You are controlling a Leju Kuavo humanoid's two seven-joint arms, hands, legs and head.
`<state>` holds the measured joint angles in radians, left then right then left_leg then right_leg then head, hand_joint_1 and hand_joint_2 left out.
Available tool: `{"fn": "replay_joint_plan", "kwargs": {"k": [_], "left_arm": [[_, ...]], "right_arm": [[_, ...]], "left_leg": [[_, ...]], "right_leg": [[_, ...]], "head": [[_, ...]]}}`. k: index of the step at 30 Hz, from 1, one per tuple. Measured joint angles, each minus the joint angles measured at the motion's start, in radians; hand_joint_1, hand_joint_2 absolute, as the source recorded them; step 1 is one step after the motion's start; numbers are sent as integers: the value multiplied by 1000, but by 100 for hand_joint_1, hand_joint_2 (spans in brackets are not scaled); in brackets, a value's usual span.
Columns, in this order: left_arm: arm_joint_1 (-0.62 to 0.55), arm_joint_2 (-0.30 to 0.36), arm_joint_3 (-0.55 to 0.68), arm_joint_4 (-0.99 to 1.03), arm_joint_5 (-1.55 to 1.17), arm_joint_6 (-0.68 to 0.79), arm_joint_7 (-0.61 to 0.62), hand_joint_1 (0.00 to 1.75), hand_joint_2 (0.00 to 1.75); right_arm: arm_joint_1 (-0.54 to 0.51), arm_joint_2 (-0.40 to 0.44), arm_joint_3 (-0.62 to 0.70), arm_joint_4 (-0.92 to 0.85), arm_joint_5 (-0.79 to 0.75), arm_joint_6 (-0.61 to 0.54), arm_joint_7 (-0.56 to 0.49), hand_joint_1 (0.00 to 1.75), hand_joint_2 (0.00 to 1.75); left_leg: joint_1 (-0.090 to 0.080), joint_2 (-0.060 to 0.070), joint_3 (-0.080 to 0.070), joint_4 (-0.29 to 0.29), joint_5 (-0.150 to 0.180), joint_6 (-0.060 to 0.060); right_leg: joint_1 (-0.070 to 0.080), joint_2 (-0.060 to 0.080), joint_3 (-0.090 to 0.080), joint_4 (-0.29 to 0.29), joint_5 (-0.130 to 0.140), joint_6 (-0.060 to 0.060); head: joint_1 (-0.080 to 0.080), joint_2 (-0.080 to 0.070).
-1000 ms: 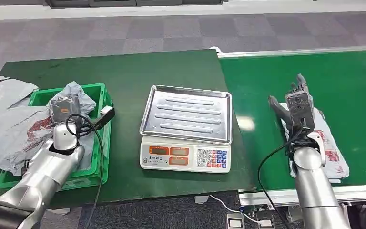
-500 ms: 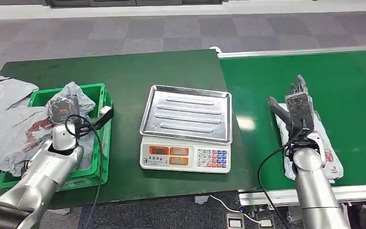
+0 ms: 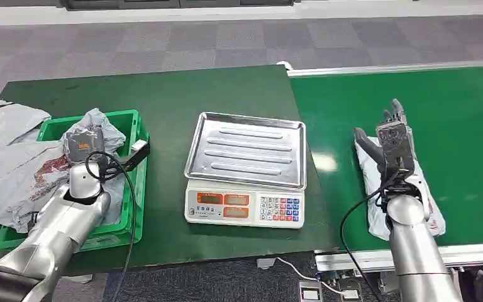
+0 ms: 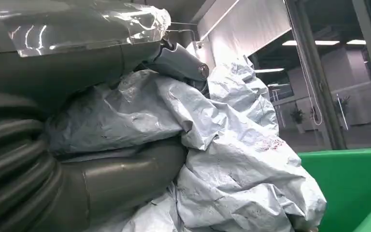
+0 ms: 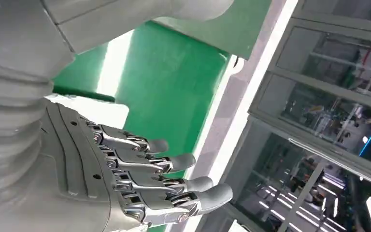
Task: Moved the parcel from conveyor to table for the left to box.
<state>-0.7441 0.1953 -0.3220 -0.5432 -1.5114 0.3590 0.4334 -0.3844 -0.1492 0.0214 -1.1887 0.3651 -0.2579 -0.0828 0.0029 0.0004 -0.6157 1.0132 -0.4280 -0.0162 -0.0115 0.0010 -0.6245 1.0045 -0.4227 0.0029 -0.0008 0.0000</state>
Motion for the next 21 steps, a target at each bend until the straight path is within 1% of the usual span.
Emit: {"fn": "replay_joint_plan", "kwargs": {"k": [7,8,12,13,14,15,16,17,18,19,20,21], "left_arm": [[0,0,0,0,0,0,0,175,175],[0,0,0,0,0,0,0,0,175],[0,0,0,0,0,0,0,0,175],[1,0,2,0,23,0,-26,0,175],[7,-3,19,-4,98,-1,-100,0,175],[21,-11,59,-17,216,-1,-218,0,175],[34,-21,105,-31,378,0,-343,0,175],[48,-27,136,-39,476,0,-411,0,175],[57,-30,158,-48,579,3,-454,0,0],[62,-31,171,-52,618,3,-447,0,0],[64,-31,180,-53,615,3,-443,0,0],[64,-31,190,-53,607,3,-441,0,0]], "right_arm": [[0,0,-1,0,0,0,0,0,175],[0,0,-2,0,0,0,0,0,175],[0,0,-2,0,0,0,0,0,175],[3,-2,-3,0,28,-5,26,0,175],[16,-24,-4,12,106,-23,100,0,175],[26,-52,-4,41,208,-49,189,0,175],[32,-92,-11,102,412,-99,336,0,175],[48,-109,-23,141,538,-128,411,0,175],[62,-131,-44,185,679,-156,467,0,175],[70,-139,-58,209,746,-166,442,0,175],[72,-148,-65,224,771,-164,407,0,175],[75,-153,-71,239,761,-158,392,0,175]], "left_leg": [[0,0,0,0,0,0],[0,0,0,0,0,0],[0,0,0,0,0,0],[0,0,1,0,0,0],[0,0,1,0,0,0],[0,-3,1,0,-1,2],[0,-7,1,1,-2,3],[0,-11,0,1,-1,4],[0,-13,-2,1,-1,4],[-1,-12,-2,1,-1,4],[-1,-7,-1,1,-2,3],[-1,-3,0,1,-3,4]], "right_leg": [[0,0,0,0,0,0],[0,0,0,0,0,0],[0,0,0,0,0,0],[0,0,-1,-1,0,0],[0,0,0,-1,0,0],[0,-3,3,-2,-2,3],[0,-7,5,-2,-3,4],[0,-13,6,-2,-4,4],[-1,-14,5,-2,-4,4],[-1,-13,4,-2,-3,4],[-1,-9,3,-2,-2,4],[-1,-5,3,-2,-2,3]], "head": [[0,0],[0,0],[0,0],[0,0],[0,0],[0,0],[0,0],[0,0],[1,0],[1,0],[0,0],[1,0]]}}
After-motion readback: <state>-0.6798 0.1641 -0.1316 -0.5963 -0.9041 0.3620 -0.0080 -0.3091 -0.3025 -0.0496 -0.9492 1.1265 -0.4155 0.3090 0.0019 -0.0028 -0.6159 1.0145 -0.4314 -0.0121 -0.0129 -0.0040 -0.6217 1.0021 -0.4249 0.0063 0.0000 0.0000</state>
